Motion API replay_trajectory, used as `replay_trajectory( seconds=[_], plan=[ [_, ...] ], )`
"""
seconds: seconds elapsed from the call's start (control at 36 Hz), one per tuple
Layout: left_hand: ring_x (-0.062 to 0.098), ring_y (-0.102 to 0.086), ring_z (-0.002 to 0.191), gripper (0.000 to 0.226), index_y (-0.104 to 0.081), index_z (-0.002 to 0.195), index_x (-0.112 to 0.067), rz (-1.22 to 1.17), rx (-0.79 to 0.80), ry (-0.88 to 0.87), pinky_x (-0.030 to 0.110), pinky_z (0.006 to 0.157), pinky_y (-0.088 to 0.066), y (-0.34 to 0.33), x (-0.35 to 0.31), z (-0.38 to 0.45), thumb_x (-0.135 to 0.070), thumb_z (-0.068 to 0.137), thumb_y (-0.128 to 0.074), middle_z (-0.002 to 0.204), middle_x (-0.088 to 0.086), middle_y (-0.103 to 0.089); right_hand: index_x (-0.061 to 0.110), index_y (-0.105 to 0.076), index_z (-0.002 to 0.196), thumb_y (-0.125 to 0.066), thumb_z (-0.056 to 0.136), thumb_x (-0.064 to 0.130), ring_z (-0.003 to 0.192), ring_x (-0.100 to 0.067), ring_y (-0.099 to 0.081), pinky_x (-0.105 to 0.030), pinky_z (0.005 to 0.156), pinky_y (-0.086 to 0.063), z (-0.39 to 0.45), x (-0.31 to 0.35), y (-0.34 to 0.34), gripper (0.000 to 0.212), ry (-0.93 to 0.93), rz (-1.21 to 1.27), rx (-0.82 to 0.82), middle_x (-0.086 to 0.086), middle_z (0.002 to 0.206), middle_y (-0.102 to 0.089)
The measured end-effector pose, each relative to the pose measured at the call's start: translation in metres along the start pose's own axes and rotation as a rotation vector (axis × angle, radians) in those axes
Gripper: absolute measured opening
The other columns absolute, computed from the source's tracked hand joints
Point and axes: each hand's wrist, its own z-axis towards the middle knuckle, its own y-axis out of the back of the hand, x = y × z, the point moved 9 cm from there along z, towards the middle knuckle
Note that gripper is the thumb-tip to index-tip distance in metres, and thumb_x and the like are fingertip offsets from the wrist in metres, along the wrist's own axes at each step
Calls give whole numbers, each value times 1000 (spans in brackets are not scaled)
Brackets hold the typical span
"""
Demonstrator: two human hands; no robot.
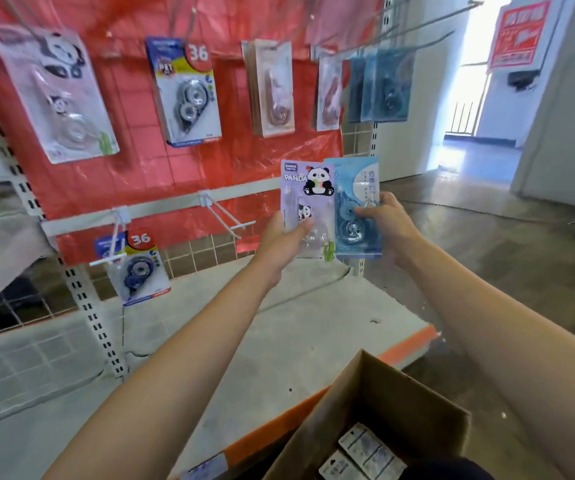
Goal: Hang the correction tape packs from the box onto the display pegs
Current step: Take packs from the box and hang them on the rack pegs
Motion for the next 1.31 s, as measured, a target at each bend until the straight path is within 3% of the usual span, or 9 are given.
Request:
replay_trajectory(
  seconds=[0.17,0.39,0.53,0.67,0.72,0.86,0.97,1.08,1.31],
  plan=[
    [10,-55,87,42,-47,131,-11,9,-5,-75,17,53,-47,7,-59,23,-27,94,-59,113,0,-54,11,-42,114,-58,89,-3,100,-26,-63,-45,84,-56,8,55,-13,33,70,-23,32,-11,118,-59],
    [27,-50,124,59,-44,138,-7,94,-65,-97,34,91,-43,32,-105,40,-34,89,-64,137,11,-52,11,-41,115,-66,81,-4,111,-29,-58,-50,99,-48,11,109,-39,44,196,-151,49,-12,118,-58],
    [19,-55,105,48,-50,131,-6,96,-98,-146,25,67,-42,53,-132,46,-30,92,-63,125,9,-59,10,-40,112,-64,84,-5,107,-26,-58,-44,99,-48,8,142,-60,41,280,-171,75,-6,108,-57],
    [17,-55,108,49,-49,129,-7,97,-126,-189,25,78,-45,74,-163,43,-31,90,-65,121,2,-58,3,-41,121,-60,85,-11,82,-11,-56,-21,70,-49,8,175,-82,43,332,-132,98,-4,100,-56],
    [21,-54,118,59,-49,132,-6,114,-122,-221,33,94,-46,81,-178,42,-37,86,-68,129,4,-57,4,-42,121,-60,84,-10,82,-11,-57,-26,77,-52,7,186,-89,43,346,-115,99,-3,98,-56],
    [25,-50,121,59,-44,135,-2,172,-142,-254,29,87,-42,97,-213,46,-34,89,-65,138,8,-49,14,-46,94,-63,80,-8,103,-30,-62,-49,96,-50,6,213,-104,31,386,-69,83,-8,102,-59],
    [15,-48,90,23,-52,108,-8,174,-178,-229,22,62,-35,110,-233,51,-25,94,-59,98,1,-52,14,-45,85,-59,84,-10,98,-28,-60,-47,94,-51,-1,234,-117,28,423,-58,106,-12,96,-61],
    [23,-49,108,50,-45,131,3,204,-189,-226,30,87,-36,114,-247,51,-26,93,-60,126,14,-53,14,-44,88,-60,85,-6,81,-17,-55,-29,69,-50,-4,250,-120,25,453,-86,75,-6,90,-57],
    [29,-47,125,62,-42,136,1,191,-156,-199,37,102,-36,114,-250,63,-32,90,-65,136,16,-50,10,-45,99,-60,84,-6,93,-23,-56,-36,79,-52,-1,258,-120,26,443,-90,66,-7,97,-56]
  ],
)
